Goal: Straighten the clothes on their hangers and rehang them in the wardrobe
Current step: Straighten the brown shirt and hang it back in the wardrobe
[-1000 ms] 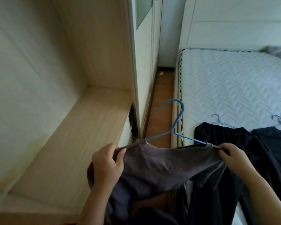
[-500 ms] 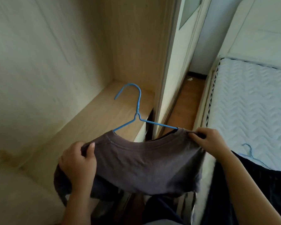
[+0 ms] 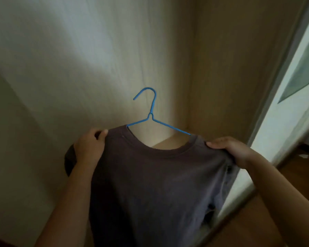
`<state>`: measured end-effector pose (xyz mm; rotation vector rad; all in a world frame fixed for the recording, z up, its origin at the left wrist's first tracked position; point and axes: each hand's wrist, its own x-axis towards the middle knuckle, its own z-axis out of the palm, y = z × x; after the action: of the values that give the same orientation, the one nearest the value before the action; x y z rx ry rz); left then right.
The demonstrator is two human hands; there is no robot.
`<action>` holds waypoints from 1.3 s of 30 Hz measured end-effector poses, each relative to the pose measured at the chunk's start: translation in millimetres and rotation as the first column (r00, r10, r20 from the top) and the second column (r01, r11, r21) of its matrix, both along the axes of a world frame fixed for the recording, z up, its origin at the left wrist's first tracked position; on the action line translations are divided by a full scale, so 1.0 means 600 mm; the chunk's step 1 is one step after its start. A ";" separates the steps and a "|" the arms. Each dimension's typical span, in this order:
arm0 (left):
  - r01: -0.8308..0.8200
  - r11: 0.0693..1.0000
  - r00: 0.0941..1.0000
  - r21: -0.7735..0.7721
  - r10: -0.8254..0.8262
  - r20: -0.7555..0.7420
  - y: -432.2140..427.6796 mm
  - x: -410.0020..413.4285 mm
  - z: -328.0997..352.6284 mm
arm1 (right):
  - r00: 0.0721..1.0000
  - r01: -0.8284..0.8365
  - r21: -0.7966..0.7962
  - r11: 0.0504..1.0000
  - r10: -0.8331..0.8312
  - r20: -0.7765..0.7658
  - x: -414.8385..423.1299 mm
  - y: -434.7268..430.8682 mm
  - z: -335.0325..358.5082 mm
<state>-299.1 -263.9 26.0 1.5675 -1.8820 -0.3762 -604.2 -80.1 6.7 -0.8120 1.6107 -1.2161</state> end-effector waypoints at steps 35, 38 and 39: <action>-0.093 0.322 0.944 -0.942 0.329 0.019 0.304 0.251 0.398 | 0.986 0.091 -0.794 0.601 0.054 0.155 0.406 -0.187 0.402; -0.135 0.302 0.954 -0.944 0.297 -0.041 0.312 0.262 0.402 | 0.987 0.098 -0.816 0.570 0.046 0.151 0.425 -0.190 0.415; -0.151 0.299 0.951 -0.942 0.304 -0.055 0.310 0.265 0.403 | 0.989 0.094 -0.822 0.562 0.041 0.141 0.433 -0.193 0.422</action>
<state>-139.9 -78.2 267.9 0.9460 -1.3949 0.8977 -344.3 -196.0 260.0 -1.2318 0.8449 -2.0590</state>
